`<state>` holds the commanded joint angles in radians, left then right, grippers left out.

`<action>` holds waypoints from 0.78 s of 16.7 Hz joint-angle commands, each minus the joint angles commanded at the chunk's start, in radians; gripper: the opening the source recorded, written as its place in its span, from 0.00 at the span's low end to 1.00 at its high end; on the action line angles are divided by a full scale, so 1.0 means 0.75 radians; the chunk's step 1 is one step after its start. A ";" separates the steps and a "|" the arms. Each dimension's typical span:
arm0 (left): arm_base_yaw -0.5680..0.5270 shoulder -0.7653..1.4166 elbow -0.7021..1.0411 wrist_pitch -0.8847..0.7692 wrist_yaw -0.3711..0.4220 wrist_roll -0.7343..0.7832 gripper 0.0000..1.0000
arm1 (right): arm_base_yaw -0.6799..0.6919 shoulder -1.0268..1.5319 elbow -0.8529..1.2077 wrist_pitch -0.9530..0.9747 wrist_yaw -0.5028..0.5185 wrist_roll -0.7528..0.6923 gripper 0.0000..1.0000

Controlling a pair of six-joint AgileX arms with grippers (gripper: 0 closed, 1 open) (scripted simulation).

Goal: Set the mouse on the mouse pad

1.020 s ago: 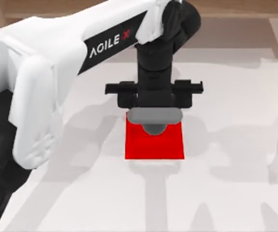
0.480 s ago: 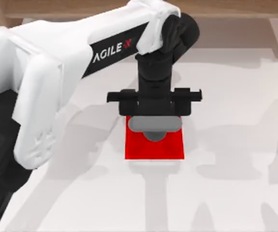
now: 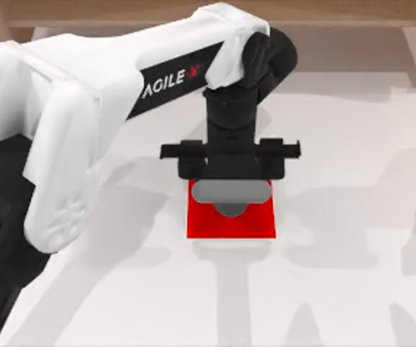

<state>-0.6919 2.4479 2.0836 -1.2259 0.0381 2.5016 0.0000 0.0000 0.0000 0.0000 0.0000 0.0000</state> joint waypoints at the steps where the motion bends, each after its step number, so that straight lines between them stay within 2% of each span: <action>1: 0.000 0.000 0.000 0.000 0.000 0.000 0.15 | 0.000 0.000 0.000 0.000 0.000 0.000 1.00; 12: 0.000 0.000 0.000 0.000 0.000 0.000 0.98 | 0.000 0.000 0.000 0.000 0.000 0.000 1.00; 13: 0.000 0.000 0.000 0.000 0.000 0.000 1.00 | 0.000 0.000 0.000 0.000 0.000 0.000 1.00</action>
<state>-0.6919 2.4479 2.0836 -1.2259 0.0381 2.5016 0.0000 0.0000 0.0000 0.0000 0.0000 0.0000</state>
